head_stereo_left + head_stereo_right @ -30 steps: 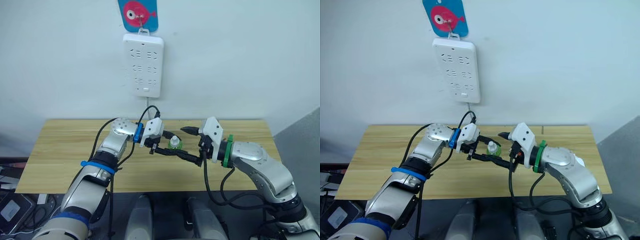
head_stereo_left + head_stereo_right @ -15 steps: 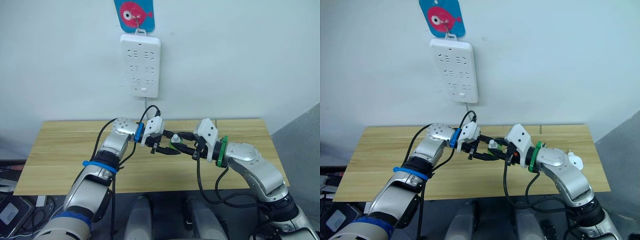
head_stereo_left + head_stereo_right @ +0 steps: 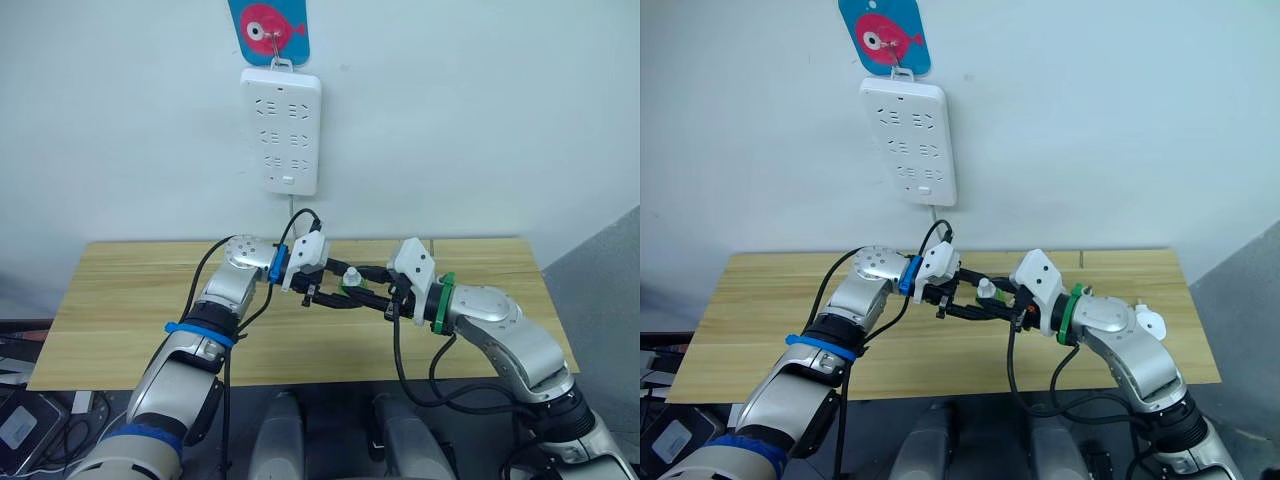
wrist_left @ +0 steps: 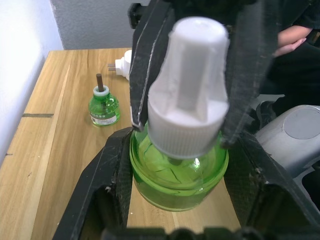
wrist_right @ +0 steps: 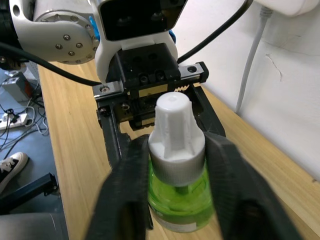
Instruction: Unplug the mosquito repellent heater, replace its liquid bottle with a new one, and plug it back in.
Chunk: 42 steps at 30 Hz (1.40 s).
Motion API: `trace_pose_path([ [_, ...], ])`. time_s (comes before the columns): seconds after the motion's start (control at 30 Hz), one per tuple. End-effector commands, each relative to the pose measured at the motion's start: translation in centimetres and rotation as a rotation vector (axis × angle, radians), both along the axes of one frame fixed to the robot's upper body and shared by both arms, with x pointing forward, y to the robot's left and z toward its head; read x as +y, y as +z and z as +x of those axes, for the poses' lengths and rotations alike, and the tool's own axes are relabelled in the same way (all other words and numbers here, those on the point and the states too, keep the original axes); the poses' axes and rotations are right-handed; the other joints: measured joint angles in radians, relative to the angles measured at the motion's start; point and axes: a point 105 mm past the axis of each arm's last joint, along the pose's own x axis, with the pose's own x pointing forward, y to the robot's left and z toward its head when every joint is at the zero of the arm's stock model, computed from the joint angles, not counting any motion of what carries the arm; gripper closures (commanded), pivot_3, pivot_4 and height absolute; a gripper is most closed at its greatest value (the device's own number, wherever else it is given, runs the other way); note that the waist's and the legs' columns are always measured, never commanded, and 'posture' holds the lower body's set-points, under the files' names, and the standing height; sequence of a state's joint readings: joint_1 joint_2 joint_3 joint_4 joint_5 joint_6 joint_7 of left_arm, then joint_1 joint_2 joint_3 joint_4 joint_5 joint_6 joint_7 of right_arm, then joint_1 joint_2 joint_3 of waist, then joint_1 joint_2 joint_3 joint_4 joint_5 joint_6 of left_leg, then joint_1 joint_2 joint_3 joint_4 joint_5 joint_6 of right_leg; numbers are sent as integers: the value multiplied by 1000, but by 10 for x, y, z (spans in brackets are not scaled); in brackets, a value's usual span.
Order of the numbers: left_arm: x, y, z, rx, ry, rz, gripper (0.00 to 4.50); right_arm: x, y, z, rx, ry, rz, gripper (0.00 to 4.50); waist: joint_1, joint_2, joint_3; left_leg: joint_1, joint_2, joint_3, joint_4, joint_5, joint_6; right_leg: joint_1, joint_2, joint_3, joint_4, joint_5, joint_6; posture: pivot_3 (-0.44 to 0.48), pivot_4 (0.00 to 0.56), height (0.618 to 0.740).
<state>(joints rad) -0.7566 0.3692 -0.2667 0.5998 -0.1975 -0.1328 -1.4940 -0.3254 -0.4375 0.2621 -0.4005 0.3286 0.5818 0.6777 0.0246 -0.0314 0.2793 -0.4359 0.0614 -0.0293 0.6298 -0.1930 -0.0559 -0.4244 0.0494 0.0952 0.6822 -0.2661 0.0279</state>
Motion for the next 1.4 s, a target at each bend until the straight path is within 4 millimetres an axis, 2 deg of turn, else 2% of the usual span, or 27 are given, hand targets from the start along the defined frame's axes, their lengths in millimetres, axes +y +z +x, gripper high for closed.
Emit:
trace_pose_path([
  [0.03, -2, 6, -4, -39, -21, -23, 2269, 2, 11, -4, -39, 28, 37, 3421, 0, 0, 0, 0, 0, 0, 0, 0, 0, 0, 0, 0, 0, 0, 0, 161, 209, 740],
  [0.2, -2, -1, -11, -68, -48, -18, 2269, 9, 16, -10, -60, 115, 16, 3421, 0, 0, 0, 0, 0, 0, 0, 0, 0, 0, 0, 0, 0, 0, -1, 161, 212, 740],
  [0.33, -3, -5, -21, -86, -86, -28, 2269, 22, 24, -23, -75, 363, -25, 3421, -1, 0, 0, 1, 0, 1, 1, 0, 0, 0, 0, 1, 1, 1, -1, 184, 216, 740],
  [0.47, -2, -8, -36, -93, -165, -10, 2269, 30, 21, -41, -84, 699, -117, 3421, 2, 0, 0, 3, 0, -1, 1, 0, 0, 3, 0, -1, 1, 0, 0, 236, 214, 740],
  [0.57, 4, -14, -50, -86, -228, 25, 2269, 37, 14, -34, -93, 842, -167, 3421, 4, 0, -1, 3, 0, -1, 1, 0, 0, 3, 0, -2, 1, 2, -2, 267, 209, 740],
  [0.7, 7, -15, -61, -72, -256, 37, 2269, 47, 11, -20, -112, 890, -183, 3421, 18, 0, -1, 3, 0, -4, 1, 0, 0, 3, 0, -4, 6, 3, -5, 296, 208, 740],
  [0.8, 9, -14, -62, -69, -253, 39, 2269, 45, 12, -18, -103, 896, -179, 3421, 38, 0, -1, 4, 0, -5, 1, 0, 0, 2, 0, -6, 8, 3, -5, 300, 209, 740],
  [0.87, 10, -14, -59, -67, -233, 39, 2269, 36, 11, -16, -93, 879, -191, 2693, 56, 0, -1, 4, 0, -6, 2, 1, 0, 2, 0, -7, 8, 3, -5, 293, 215, 740],
  [0.9, 11, -14, -55, -70, -213, 42, 2269, 28, 10, -13, -86, 845, -204, 2516, 60, 0, -1, 4, 0, -6, 2, 1, 0, 2, 0, -7, 8, 3, -5, 284, 218, 740],
  [1.0, 14, -11, -40, -88, -156, 44, 2269, 6, 12, -10, -70, 753, -214, 1471, 79, 0, -1, 3, -1, -6, 4, 1, 0, 3, -1, -7, 8, 3, -5, 260, 229, 740],
  [1.13, 17, -6, -25, -103, -99, 35, 2269, -21, 17, -14, -61, 650, -232, 136, 81, 0, -1, 3, -1, -5, 8, 1, 0, 3, -1, -6, 8, 2, -4, 231, 221, 740],
  [1.3, 19, -3, -12, -108, -30, 13, 2269, -44, 19, -11, -67, 446, -231, 60, 66, 0, -1, 3, -1, -5, 10, 1, 0, 3, 0, -5, 11, 0, -2, 202, 217, 740],
  [1.4, 18, 3, -1, -95, 49, -27, 2269, -47, 25, -2, -90, 246, -164, 60, 53, 0, -1, 3, 0, -6, 12, 1, 0, 3, 0, -5, 14, 0, -1, 198, 217, 740],
])
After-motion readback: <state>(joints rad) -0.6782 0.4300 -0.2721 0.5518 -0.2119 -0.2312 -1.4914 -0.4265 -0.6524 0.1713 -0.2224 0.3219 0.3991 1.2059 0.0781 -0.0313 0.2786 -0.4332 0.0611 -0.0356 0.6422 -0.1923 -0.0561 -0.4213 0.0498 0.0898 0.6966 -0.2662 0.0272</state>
